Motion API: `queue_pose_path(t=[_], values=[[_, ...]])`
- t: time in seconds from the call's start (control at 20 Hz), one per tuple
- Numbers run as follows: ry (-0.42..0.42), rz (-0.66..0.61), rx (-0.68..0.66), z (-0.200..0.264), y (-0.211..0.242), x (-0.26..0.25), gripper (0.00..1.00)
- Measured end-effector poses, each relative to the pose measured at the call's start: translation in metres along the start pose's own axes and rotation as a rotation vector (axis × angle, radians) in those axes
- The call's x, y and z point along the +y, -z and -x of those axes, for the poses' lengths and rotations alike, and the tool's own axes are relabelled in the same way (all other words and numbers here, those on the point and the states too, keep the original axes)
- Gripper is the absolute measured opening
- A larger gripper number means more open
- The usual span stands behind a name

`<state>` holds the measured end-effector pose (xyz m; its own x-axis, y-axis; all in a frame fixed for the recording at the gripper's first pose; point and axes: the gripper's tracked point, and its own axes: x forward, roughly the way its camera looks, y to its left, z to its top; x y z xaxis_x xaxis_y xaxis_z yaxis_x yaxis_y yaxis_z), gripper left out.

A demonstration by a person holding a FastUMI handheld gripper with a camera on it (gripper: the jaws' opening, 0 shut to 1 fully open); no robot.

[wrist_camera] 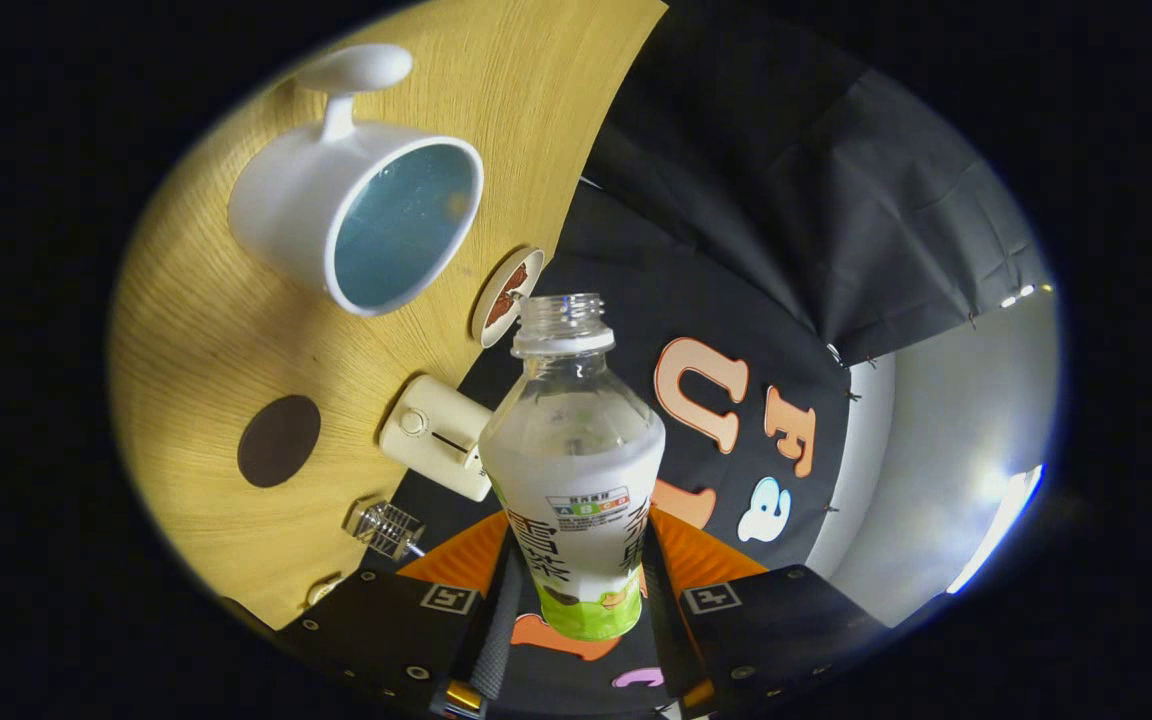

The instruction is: Take the bottle from table, then pour the juice into the cup, finally place the bottle on the coaster

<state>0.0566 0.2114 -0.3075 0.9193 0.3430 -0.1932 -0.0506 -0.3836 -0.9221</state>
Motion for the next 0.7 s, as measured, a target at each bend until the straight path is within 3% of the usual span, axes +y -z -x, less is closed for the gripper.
queue_pose_path(t=[0.15, 0.3, 0.7], values=[[-0.072, -0.136, 0.018, -0.001, -0.002, 0.018, 0.60], [-0.147, -0.355, 0.040, -0.005, -0.001, 0.029, 0.60], [-0.214, -1.007, 0.114, -0.020, 0.023, 0.024, 0.61]])
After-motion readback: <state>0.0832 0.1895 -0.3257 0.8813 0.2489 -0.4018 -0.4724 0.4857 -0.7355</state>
